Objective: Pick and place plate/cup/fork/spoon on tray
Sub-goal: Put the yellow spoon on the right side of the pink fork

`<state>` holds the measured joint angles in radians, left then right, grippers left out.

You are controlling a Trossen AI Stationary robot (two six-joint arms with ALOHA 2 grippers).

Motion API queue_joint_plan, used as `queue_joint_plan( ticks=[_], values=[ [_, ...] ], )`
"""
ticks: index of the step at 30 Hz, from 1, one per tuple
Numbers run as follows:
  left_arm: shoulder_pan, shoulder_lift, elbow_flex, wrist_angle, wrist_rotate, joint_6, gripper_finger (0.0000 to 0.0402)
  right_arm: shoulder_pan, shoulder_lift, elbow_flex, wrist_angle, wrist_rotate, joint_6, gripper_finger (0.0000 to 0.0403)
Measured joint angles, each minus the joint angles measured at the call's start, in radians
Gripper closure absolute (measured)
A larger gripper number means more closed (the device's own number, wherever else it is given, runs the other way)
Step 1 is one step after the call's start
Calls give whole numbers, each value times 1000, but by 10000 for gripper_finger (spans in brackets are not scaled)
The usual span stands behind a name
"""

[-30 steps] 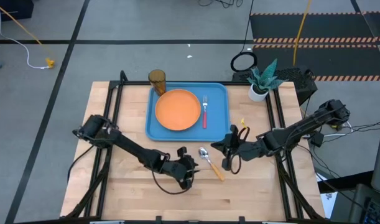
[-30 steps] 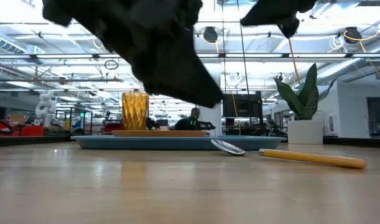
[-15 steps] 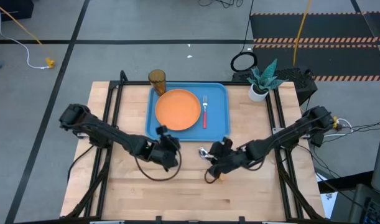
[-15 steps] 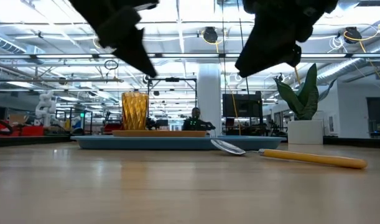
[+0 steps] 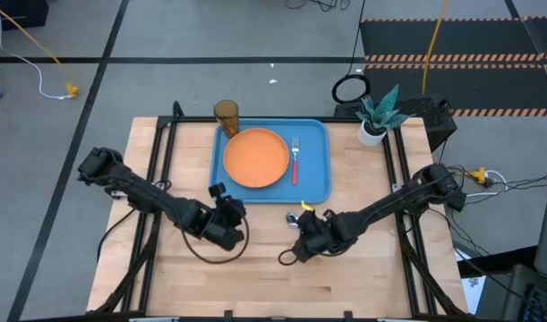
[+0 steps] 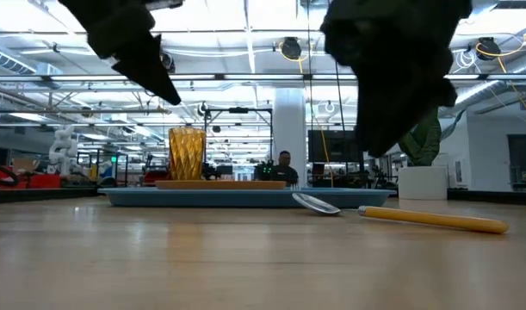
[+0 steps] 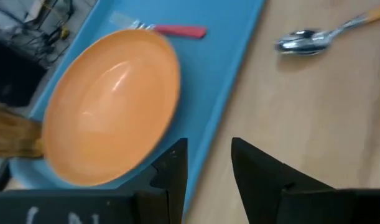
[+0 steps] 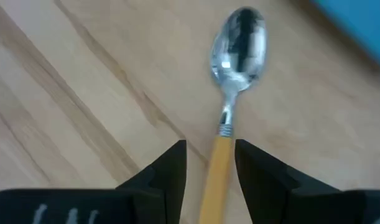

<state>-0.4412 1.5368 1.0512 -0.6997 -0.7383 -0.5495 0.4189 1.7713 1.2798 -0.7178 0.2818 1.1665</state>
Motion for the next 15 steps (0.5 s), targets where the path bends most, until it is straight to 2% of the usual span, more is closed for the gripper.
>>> queue_joint_plan(
  ticks=[5, 15],
  values=[
    [-37, 1, -48, 84, -1, 1, 275, -41, 45, 0, 37, -49, -37, 273],
    [-58, 1, -110, 156, 9, -10, 275, -66, 61, -4, 57, -52, -104, 273]
  ],
)
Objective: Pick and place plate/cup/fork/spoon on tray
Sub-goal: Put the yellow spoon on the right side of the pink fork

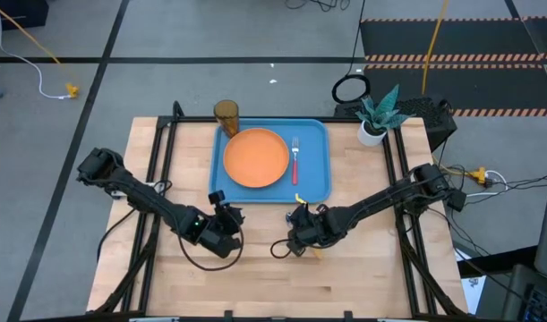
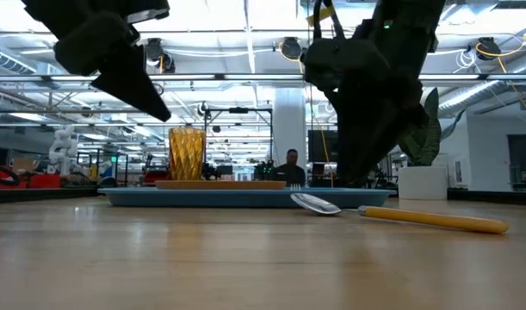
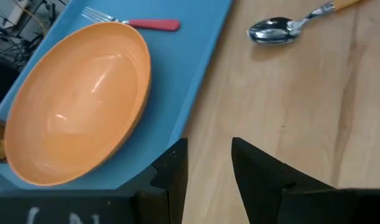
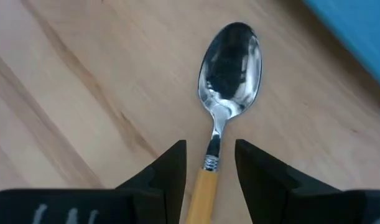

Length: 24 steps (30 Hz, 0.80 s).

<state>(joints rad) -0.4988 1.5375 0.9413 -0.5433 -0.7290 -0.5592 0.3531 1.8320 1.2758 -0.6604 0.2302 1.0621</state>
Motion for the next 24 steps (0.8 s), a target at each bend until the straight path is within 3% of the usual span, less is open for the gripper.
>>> queue_joint_plan(
  ticks=[24],
  values=[
    [-14, 0, -7, 79, 5, 14, 275, 11, -3, -194, 222, 21, -106, 281]
  ],
)
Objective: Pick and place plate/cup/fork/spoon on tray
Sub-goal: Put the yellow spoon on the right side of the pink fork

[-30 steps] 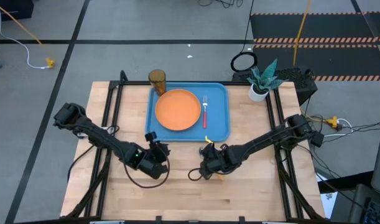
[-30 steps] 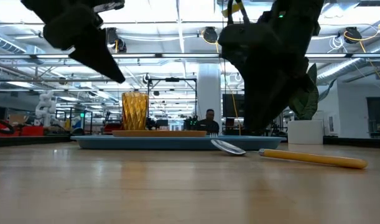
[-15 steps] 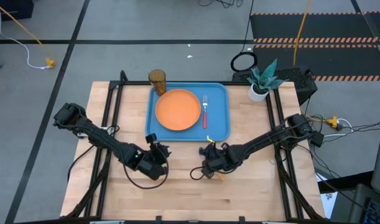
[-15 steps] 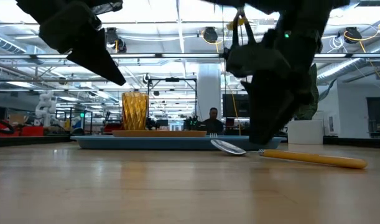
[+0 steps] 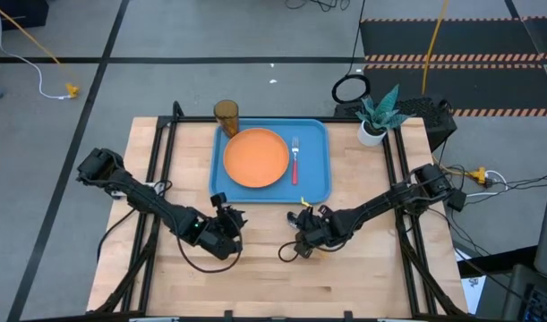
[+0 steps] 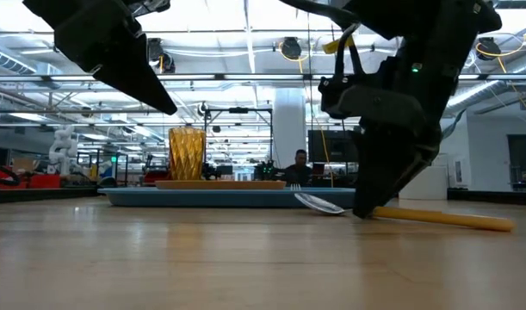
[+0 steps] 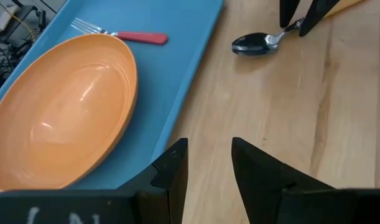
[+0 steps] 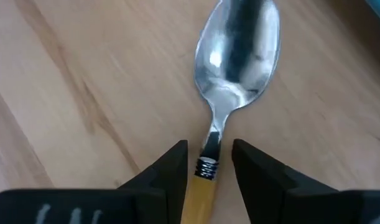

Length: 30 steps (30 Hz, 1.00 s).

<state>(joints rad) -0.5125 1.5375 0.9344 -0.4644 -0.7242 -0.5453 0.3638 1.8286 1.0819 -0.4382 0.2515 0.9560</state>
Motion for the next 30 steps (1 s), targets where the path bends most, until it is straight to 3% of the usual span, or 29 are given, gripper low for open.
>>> queue_joint_plan(
  ticks=[14, 23, 30],
  values=[
    [0, 0, 0, 1, 0, -1, 275, 7, 1, -2, -6, 36, -7, 382],
    [-3, 0, 0, 7, -1, 3, 275, 5, -21, 14, 1, 37, 3, 384],
    [-20, 0, 0, 16, -9, 0, 275, -14, -90, 50, -24, 155, -27, 384]
  ],
)
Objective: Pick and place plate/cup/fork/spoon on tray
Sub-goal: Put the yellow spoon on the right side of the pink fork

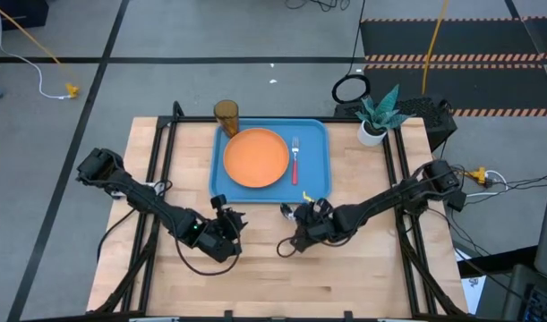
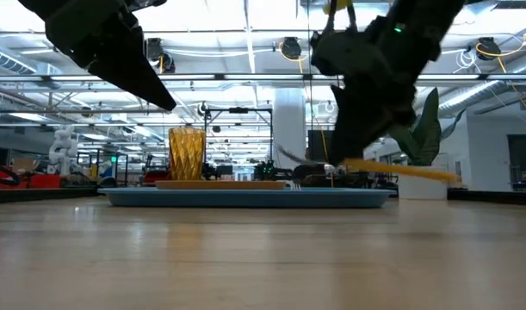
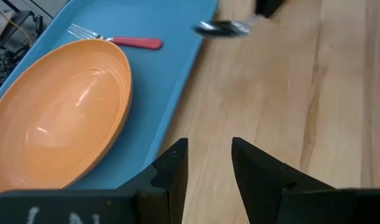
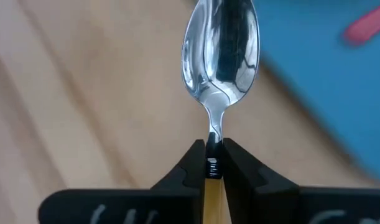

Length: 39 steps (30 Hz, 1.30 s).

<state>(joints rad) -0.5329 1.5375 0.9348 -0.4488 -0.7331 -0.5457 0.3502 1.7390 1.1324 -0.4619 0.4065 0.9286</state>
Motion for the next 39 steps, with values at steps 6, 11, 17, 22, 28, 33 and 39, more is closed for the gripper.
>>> queue_joint_plan(
  ticks=[6, 11, 17, 22, 28, 33, 39],
  values=[
    [-2, 0, 0, 4, 0, 0, 275, -85, -47, 3, -50, 105, 11, 384],
    [-6, 0, 0, 6, 0, 13, 275, -169, -48, 3, -37, 167, 0, 384],
    [-5, 0, 0, 6, 0, 54, 275, -317, -48, 3, -36, 172, -5, 385],
    [-5, 0, 0, 6, 0, 87, 275, -442, -48, 3, -23, 172, 26, 385],
    [4, -1, 0, 32, 2, 149, 275, -530, -48, 3, 37, 173, 55, 385],
    [10, -1, 0, 46, 1, 208, 275, -564, -23, 2, 63, 171, 69, 385],
    [11, -1, 0, 32, 14, 239, 275, -599, 30, 2, 97, 173, 95, 385]
  ],
)
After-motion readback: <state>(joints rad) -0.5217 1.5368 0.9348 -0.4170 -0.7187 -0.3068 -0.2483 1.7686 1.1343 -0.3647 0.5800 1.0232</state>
